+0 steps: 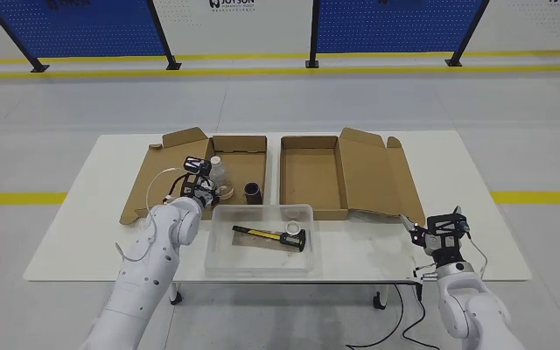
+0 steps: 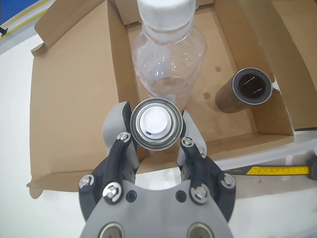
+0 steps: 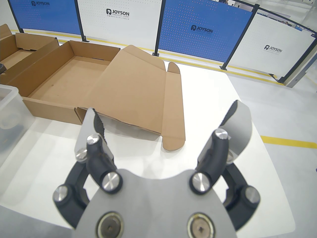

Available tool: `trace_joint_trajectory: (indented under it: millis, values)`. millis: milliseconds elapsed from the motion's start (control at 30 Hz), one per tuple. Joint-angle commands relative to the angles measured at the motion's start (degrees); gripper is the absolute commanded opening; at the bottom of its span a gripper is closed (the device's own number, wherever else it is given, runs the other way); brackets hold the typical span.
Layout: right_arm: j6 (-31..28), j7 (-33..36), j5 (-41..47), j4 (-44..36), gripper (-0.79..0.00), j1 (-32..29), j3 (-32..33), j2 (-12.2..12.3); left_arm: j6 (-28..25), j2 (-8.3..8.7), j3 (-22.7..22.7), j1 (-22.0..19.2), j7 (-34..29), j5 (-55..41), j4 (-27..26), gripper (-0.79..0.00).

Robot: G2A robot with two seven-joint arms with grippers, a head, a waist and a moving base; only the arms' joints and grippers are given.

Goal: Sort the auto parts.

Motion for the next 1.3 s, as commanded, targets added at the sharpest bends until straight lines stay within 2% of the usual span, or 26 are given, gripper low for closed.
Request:
trace_joint_trajectory:
  millis: [0,33,67,100,200,233,267,333,433,567,933,1100,1267]
  values:
    - [0.0,0.0,0.0,0.0,0.0,0.0,0.0,0.0,0.31,-0.08,0.15,-0.24,0.49,0.38,1.36,-0.785]
    - [0.0,0.0,0.0,0.0,0.0,0.0,0.0,0.0,0.34,-0.14,0.27,-0.35,0.82,0.51,1.85,-0.785]
    - [0.0,0.0,0.0,0.0,0.0,0.0,0.0,0.0,0.34,-0.19,0.34,-0.45,1.01,0.44,2.32,-0.748]
    - [0.0,0.0,0.0,0.0,0.0,0.0,0.0,0.0,0.39,-0.23,0.42,-0.57,1.07,0.52,2.67,-0.646]
    - [0.0,0.0,0.0,0.0,0.0,0.0,0.0,0.0,0.52,-0.36,0.61,-0.71,1.33,0.68,3.33,-0.61]
    - [0.0,0.0,0.0,0.0,0.0,0.0,0.0,0.0,0.55,-0.39,0.64,-0.74,1.33,0.62,3.51,-0.554]
    - [0.0,0.0,0.0,0.0,0.0,0.0,0.0,0.0,0.56,-0.42,0.72,-0.8,1.21,0.82,3.69,-0.44]
    - [0.0,0.0,0.0,0.0,0.0,0.0,0.0,0.0,0.75,-0.48,0.84,-0.91,1.09,1.13,3.83,-0.385]
    - [0.0,0.0,0.0,0.0,0.0,0.0,0.0,0.0,0.93,-0.54,0.73,-0.87,1.09,1.21,3.78,-0.049]
    - [0.0,0.0,0.0,0.0,0.0,0.0,0.0,0.0,0.88,-0.51,0.43,-0.44,0.82,1.51,2.87,0.0]
    - [0.0,0.0,0.0,0.0,0.0,0.0,0.0,0.0,1.07,-0.27,-0.93,1.97,-0.53,2.63,-3.0,0.0]
    - [0.0,0.0,0.0,0.0,0.0,0.0,0.0,0.0,1.07,0.17,-3.02,4.32,-1.43,3.28,-8.89,0.0]
    - [0.0,0.0,0.0,0.0,0.0,0.0,0.0,0.0,1.14,0.69,-5.94,8.2,-2.8,3.12,-17.75,0.0]
